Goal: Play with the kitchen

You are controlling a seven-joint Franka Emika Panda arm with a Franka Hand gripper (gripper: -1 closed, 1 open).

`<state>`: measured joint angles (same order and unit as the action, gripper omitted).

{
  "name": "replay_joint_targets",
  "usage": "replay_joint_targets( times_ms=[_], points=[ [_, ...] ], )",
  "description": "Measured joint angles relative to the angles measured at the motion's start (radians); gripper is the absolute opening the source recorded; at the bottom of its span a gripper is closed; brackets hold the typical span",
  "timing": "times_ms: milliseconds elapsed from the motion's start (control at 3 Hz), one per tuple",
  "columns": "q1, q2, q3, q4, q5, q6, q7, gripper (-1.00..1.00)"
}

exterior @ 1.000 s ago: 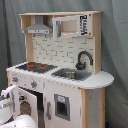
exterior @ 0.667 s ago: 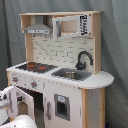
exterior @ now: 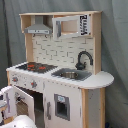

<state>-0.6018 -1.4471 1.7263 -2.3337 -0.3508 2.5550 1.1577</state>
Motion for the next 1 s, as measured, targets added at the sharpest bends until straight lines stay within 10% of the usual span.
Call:
replay_joint_targets(
  times_ms=[1000],
  points=[
    [0.033, 0.046, 0.029, 0.055, 0.033, -0.218, -0.013, -1.00]
  ],
)
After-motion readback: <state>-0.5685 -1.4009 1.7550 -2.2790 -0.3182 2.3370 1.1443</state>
